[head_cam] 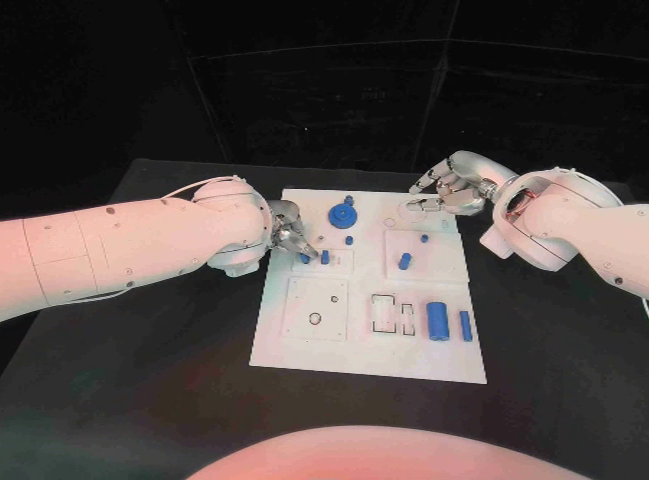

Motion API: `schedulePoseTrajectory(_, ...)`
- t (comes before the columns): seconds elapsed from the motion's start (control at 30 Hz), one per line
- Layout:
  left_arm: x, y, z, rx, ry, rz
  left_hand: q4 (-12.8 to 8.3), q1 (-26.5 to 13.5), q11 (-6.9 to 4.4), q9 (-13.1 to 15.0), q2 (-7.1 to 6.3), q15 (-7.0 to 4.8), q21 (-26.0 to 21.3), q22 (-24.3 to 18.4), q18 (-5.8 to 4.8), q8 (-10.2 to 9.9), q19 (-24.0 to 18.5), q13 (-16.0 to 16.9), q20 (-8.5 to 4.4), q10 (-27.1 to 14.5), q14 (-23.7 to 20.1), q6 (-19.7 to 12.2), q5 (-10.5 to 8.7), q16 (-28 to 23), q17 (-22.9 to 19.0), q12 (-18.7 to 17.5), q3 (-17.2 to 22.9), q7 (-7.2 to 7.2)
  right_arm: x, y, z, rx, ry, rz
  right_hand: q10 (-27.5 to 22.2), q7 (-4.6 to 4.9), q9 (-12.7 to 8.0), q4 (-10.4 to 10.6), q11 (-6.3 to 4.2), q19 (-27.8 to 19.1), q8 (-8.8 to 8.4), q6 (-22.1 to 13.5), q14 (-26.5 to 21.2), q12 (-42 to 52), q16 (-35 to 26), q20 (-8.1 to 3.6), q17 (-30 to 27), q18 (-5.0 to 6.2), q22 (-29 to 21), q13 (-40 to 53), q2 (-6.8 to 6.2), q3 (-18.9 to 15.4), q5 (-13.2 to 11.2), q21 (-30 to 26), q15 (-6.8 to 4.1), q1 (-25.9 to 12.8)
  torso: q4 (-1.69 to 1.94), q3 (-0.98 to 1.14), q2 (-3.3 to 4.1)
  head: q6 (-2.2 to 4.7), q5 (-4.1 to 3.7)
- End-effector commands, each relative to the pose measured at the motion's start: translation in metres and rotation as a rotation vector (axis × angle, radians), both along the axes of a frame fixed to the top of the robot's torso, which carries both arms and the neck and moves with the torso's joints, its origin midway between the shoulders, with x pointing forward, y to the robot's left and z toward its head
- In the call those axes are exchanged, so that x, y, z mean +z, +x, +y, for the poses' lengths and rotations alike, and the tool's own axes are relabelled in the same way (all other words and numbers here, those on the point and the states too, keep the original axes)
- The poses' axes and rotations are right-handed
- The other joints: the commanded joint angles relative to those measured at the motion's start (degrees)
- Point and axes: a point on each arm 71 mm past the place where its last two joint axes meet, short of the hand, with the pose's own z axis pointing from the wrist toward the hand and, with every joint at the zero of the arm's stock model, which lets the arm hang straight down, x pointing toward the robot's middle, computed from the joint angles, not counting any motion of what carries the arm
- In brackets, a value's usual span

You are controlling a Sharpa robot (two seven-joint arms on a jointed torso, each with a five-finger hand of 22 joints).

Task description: Assemble the parts on the task board

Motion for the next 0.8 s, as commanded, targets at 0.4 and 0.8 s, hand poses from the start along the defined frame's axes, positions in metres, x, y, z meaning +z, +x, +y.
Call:
schedulePoseTrajectory(0.4,-0.0006,0.001,0.0034,0.004,0.011,0.006,0.04,-0.53,-0.21,0.04,0.21,-0.36,0.26,6.33,-0.28,0.47,2.63,0.37,-0.39,0.6,6.05,0.5,-0.17,0.18,15.1,0.56,-0.7,-0.1,0.0013,-0.0001,0.0004,0.005,0.0,-0.005,-0.46,0.07,-0.09,0.06,-0.09,-0.55,0.33,-0.32,4.7,-0.38,-0.31,0.1,9.77,0.54,-0.18,-0.08,0.28,-0.34,0.17,-0.4,-0.33,-0.23,0.06,-0.03,0.03,-0.09,0.01)
schedulePoseTrajectory(0.8,-0.0001,0.0011,0.004,0.009,0.007,0.0,-0.03,-0.38,-0.28,0.05,0.16,-0.42,0.37,6.45,-0.31,0.59,2.68,0.6,-0.43,0.74,6.05,0.61,-0.18,0.18,15.1,0.79,-1.1,-0.17,0.0012,0.0001,0.0004,0.005,0.0,-0.004,-0.46,0.07,-0.09,0.06,-0.09,-0.55,0.33,-0.32,4.7,-0.38,-0.31,0.1,9.77,0.54,-0.18,-0.08,0.28,-0.34,0.17,-0.4,-0.33,-0.23,0.06,-0.01,0.02,-0.15,-0.01)
